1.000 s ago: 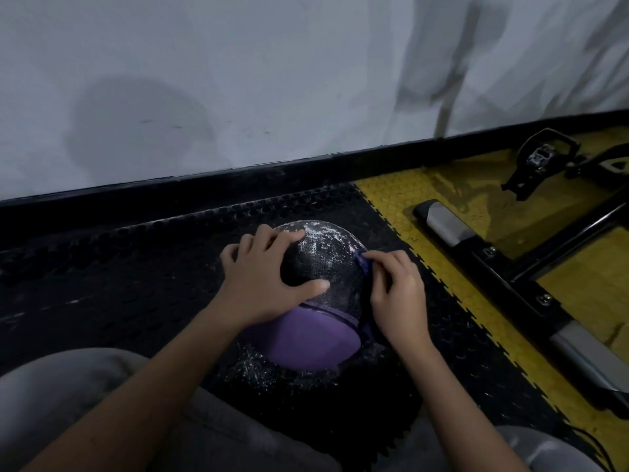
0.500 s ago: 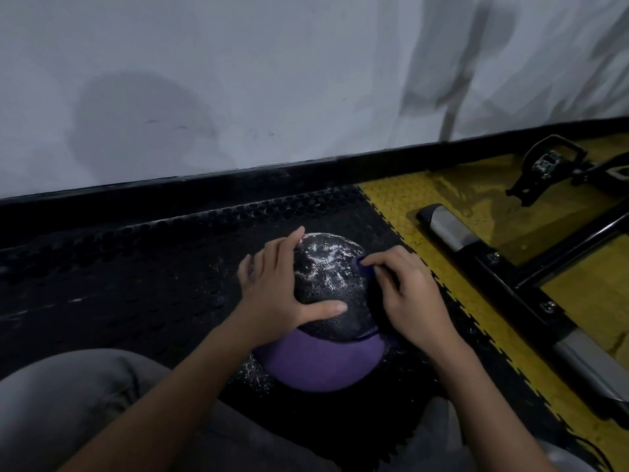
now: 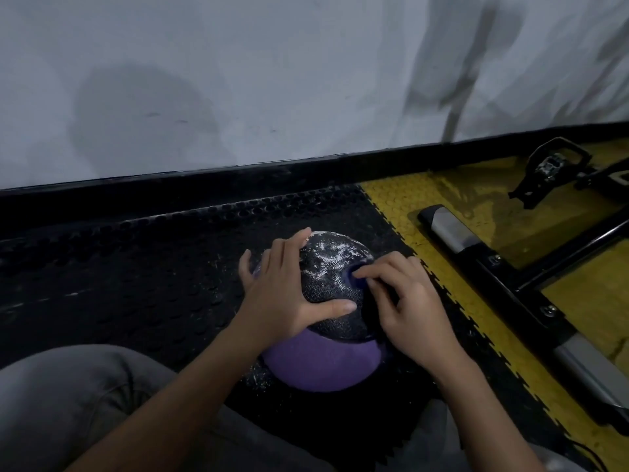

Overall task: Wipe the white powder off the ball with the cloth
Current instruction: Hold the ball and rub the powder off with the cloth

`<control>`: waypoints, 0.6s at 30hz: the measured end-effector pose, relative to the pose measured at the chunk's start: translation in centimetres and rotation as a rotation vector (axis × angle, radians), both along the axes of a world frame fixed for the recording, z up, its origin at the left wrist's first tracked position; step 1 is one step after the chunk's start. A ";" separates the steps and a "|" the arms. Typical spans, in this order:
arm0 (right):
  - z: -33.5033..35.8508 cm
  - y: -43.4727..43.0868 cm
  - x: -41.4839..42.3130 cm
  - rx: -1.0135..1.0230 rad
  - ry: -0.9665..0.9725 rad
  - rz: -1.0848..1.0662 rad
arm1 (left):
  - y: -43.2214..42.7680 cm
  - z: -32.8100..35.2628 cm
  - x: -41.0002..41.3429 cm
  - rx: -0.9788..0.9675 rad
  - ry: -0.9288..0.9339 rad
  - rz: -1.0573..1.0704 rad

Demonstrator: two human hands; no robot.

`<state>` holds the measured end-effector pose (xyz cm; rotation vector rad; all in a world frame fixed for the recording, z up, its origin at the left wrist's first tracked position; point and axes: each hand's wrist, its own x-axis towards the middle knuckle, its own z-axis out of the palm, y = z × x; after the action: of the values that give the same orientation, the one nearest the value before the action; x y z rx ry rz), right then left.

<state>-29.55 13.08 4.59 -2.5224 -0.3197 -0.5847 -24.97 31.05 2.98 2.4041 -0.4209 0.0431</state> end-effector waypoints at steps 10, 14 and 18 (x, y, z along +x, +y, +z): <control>-0.8 -1.9 0.9 0.095 0.058 -0.066 | 0.4 0.3 0.3 -0.005 0.055 -0.006; -0.4 0.4 -1.1 -0.041 -0.049 0.084 | 0.7 0.2 0.2 -0.001 0.053 0.006; -1.6 -1.9 0.1 0.096 -0.025 -0.034 | 0.5 0.5 0.2 -0.014 0.071 -0.014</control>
<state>-29.43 11.17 2.97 -2.4344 -0.2525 -0.6296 -24.74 31.59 3.44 2.3813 -0.4029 -0.0447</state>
